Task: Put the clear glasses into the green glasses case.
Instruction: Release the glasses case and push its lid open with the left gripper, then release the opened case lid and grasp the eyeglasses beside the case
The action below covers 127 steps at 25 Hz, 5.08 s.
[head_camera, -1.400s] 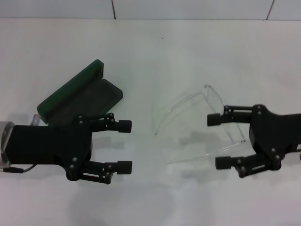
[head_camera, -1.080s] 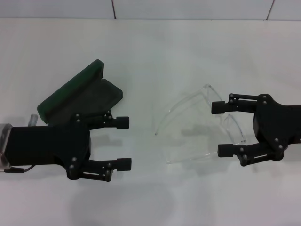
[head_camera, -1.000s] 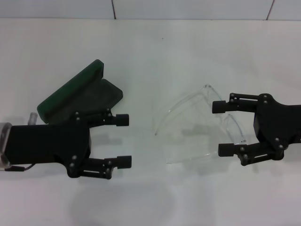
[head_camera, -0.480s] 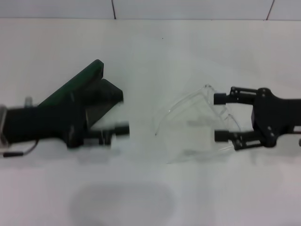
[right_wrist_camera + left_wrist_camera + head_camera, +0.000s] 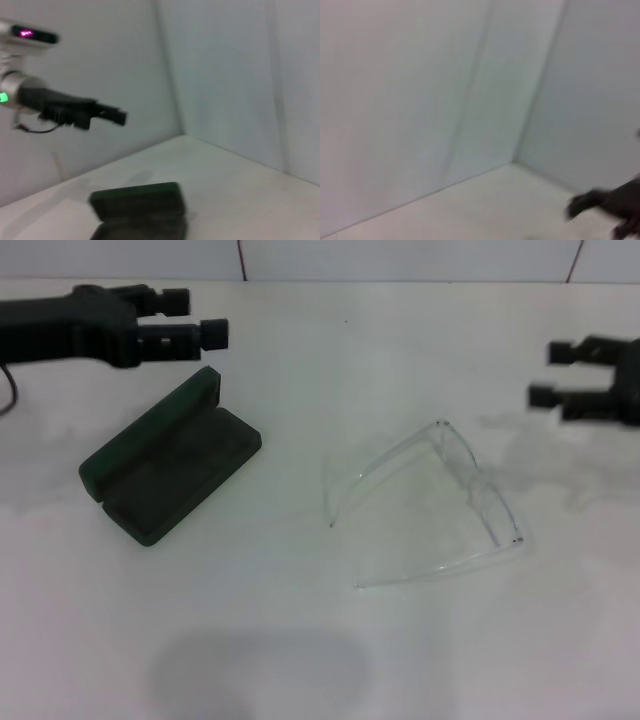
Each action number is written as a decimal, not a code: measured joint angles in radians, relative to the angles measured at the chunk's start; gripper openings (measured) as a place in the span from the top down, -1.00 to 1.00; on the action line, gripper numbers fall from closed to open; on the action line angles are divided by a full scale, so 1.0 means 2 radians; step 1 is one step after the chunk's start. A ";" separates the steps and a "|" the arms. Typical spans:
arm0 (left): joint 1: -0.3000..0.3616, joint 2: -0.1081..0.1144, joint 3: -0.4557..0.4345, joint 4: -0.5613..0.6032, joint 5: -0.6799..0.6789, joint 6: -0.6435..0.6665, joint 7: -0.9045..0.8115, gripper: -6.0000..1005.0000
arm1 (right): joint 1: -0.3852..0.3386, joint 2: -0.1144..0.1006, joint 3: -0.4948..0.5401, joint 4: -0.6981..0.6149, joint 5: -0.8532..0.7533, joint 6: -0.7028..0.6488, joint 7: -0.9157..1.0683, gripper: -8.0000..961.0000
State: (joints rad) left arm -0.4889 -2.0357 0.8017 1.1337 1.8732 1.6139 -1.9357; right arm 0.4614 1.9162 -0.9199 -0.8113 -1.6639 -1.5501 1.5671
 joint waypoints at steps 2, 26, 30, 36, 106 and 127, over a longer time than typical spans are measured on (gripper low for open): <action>-0.015 -0.008 0.000 0.040 0.072 -0.016 -0.045 -0.67 | 0.002 -0.002 0.023 -0.029 -0.025 -0.009 0.042 -0.56; -0.103 -0.024 0.168 0.049 0.436 -0.094 -0.245 -0.21 | 0.004 0.015 0.026 -0.144 -0.102 -0.042 0.130 -0.46; -0.111 -0.024 0.168 0.027 0.448 -0.094 -0.252 -0.15 | 0.004 0.017 0.026 -0.144 -0.103 -0.040 0.125 -0.46; -0.110 -0.025 0.169 0.019 0.451 -0.092 -0.249 -0.06 | 0.004 0.017 0.026 -0.138 -0.103 -0.039 0.121 -0.46; 0.028 -0.028 0.317 0.217 0.349 -0.061 -0.168 0.82 | 0.243 0.051 -0.143 -0.034 -0.452 0.003 0.545 0.11; 0.027 -0.027 0.317 0.218 0.365 -0.061 -0.168 0.83 | 0.265 0.052 -0.152 0.017 -0.453 0.030 0.540 0.41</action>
State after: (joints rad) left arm -0.4344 -2.0893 1.4358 1.5706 2.6040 1.4916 -2.2717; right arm 0.9918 2.0193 -1.2242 -0.7770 -2.5707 -1.4902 2.6476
